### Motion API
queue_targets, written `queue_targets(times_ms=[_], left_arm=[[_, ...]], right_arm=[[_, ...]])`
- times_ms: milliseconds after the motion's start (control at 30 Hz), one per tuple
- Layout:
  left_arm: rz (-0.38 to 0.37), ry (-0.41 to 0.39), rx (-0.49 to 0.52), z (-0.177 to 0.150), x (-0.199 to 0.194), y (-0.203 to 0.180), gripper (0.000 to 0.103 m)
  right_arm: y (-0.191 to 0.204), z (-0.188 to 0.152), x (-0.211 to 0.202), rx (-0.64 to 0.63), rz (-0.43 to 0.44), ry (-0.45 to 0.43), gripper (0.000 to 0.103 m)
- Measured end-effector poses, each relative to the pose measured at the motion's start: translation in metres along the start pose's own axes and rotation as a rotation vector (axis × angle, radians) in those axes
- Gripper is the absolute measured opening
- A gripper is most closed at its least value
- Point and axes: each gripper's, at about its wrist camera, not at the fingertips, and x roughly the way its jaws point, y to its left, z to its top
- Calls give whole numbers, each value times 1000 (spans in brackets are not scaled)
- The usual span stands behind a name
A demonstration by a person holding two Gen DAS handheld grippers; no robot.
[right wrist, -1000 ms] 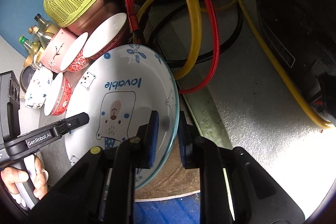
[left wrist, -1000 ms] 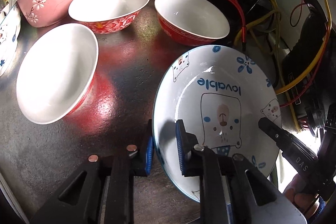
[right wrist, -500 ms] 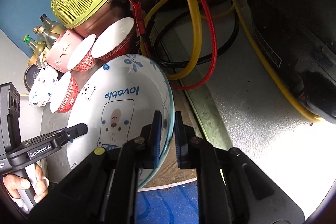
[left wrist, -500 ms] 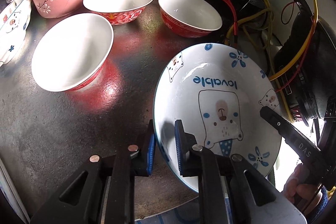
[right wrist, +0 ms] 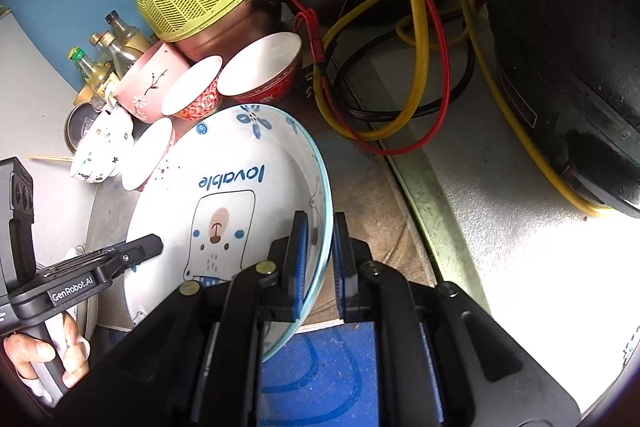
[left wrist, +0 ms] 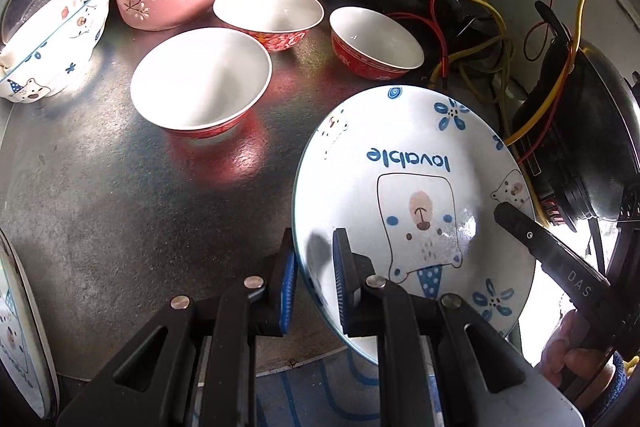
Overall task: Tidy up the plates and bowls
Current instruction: 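Lift the 'lovable' plate with both grippers and stand it against the stacked plates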
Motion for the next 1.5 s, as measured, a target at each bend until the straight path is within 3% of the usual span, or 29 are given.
queue_targets(times_ms=[1500], left_arm=[[148, -152, -326, -84, -123, 172, 16]], right_arm=[[193, -44, 25, -325, 181, 82, 12]])
